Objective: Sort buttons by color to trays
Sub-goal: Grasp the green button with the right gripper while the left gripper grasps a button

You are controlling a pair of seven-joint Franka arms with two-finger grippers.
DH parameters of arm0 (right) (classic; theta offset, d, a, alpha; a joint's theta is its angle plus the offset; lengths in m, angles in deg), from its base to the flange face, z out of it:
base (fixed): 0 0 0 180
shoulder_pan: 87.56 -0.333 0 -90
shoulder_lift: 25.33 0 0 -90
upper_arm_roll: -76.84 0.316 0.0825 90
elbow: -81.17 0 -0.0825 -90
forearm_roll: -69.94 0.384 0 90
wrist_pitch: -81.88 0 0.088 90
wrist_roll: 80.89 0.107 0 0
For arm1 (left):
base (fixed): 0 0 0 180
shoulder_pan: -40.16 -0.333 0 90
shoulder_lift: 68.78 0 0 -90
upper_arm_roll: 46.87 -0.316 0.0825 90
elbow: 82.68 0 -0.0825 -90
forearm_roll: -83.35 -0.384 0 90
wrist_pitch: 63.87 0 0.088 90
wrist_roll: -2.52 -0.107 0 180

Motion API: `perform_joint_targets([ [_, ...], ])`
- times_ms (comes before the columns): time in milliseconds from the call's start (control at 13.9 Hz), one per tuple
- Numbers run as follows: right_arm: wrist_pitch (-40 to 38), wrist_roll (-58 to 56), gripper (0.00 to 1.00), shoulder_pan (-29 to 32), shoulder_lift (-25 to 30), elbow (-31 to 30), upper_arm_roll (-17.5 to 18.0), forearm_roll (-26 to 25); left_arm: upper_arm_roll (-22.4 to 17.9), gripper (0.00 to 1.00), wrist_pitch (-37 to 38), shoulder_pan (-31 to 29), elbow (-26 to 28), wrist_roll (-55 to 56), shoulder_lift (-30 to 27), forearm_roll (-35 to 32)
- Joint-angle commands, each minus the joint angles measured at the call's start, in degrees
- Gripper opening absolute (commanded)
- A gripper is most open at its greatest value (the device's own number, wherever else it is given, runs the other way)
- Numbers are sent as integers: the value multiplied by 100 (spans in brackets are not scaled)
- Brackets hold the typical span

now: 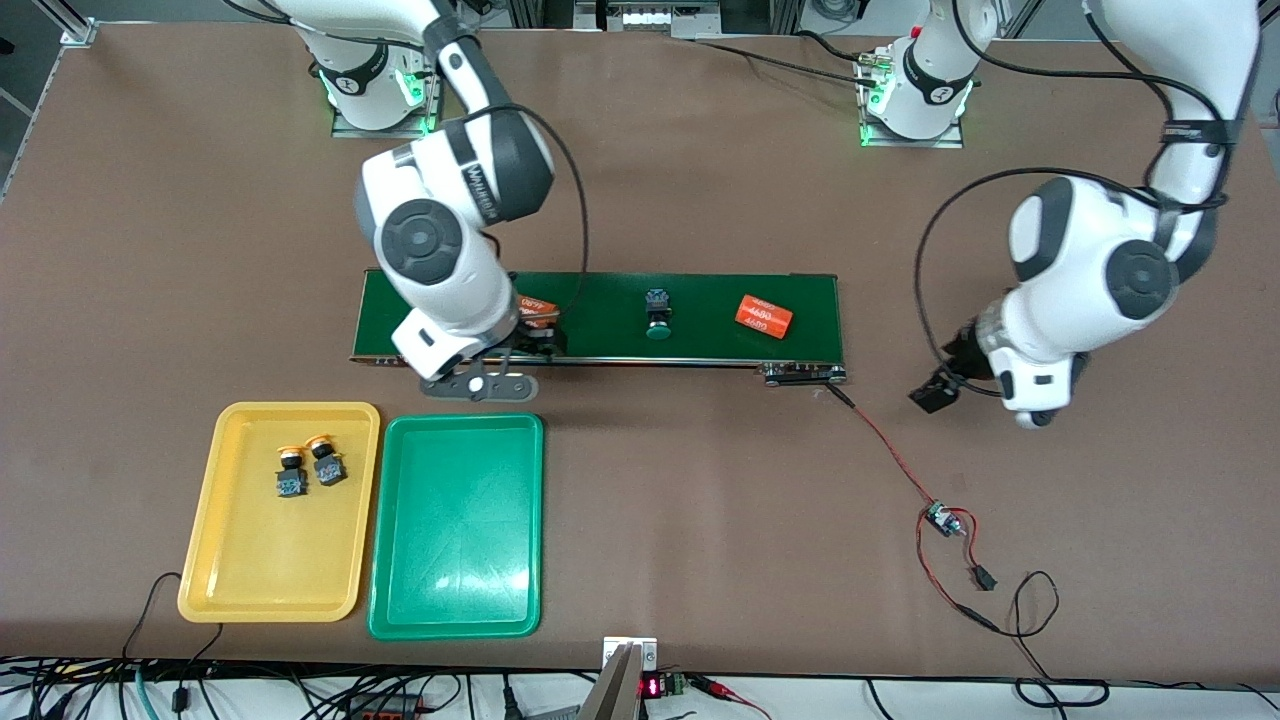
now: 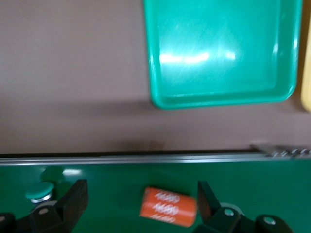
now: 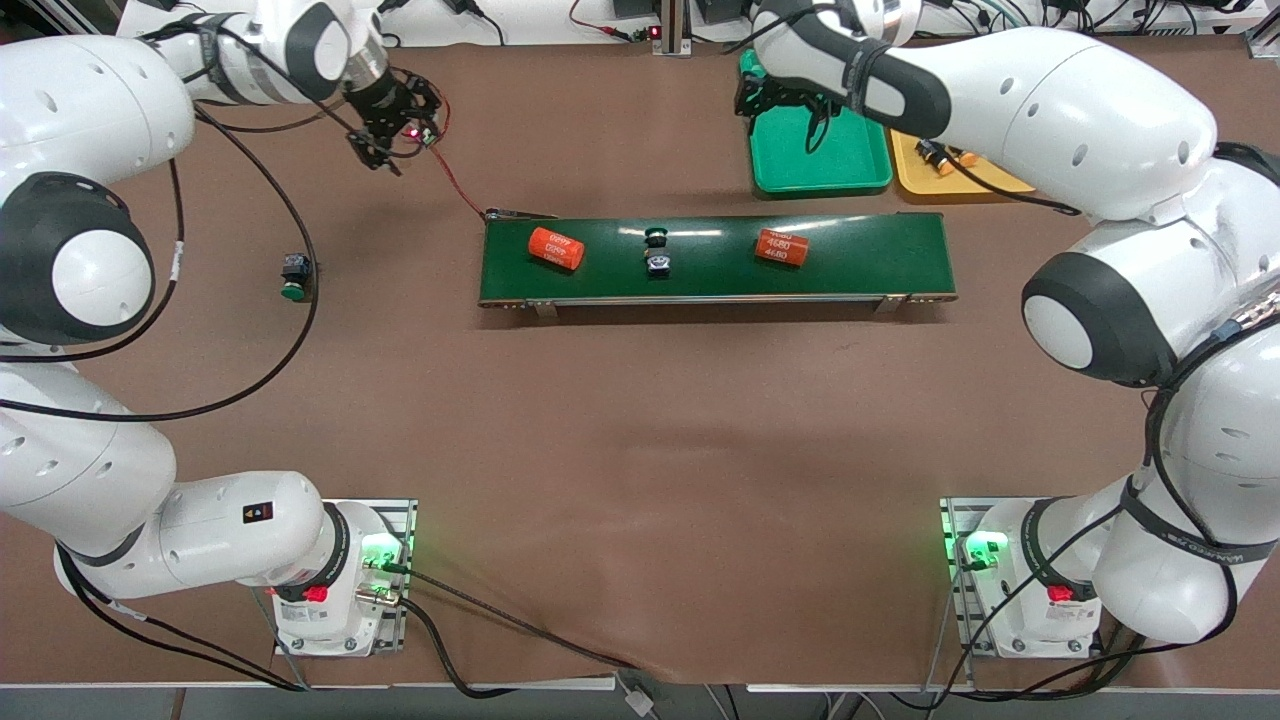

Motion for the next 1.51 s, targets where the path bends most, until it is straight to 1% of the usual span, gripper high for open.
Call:
perform_joint_targets([
  [0,-51,642,100,-407,15,-186,-27,6,-18,100,139,-384,86,-1736,-59,-227],
  [143,-51,915,100,-644,7,-266,-18,6,-193,100,272,-430,103,-2688,-50,-316],
  [215,-42,943,100,-732,-37,-345,8,41,-386,100,272,-473,216,-3545,-50,-429],
  [287,-33,969,100,-759,-89,-363,122,59,-536,100,263,-474,313,-4136,-41,-526],
  [502,264,925,100,-759,-309,-354,351,94,-940,100,263,-482,577,-5246,-24,-606],
  [645,388,856,100,-760,-380,-363,439,400,-1221,100,254,-482,709,-5871,29,-834],
  [717,389,707,100,-760,-389,-363,448,463,-1362,100,193,-482,858,-6161,90,-930],
  [789,389,566,100,-760,-389,-380,448,481,-1398,100,132,-482,955,-6390,160,-1018],
  [932,397,320,100,-751,-397,-459,535,481,-1521,100,70,-474,965,-6410,371,-1081],
  [1004,397,249,100,-751,-424,-503,536,481,-1582,100,-156,-482,1026,-6410,494,-1081],
  [1147,406,178,100,-707,-485,-530,553,481,-1784,100,-1077,-474,1341,-6480,670,-1090],
  [1219,406,170,100,-698,-520,-530,553,481,-1794,100,-1299,-474,1430,-6480,723,-1090],
  [1290,493,169,100,-689,-564,-547,553,481,-1794,100,-1354,-474,1465,-6480,732,-1090],
  [1362,590,169,100,-707,-634,-548,553,481,-1794,90,-1354,-474,1466,-6480,732,-1090],
  [1434,652,169,100,-716,-713,-548,553,481,-1794,68,-1328,-474,1466,-6480,724,-1090],
])
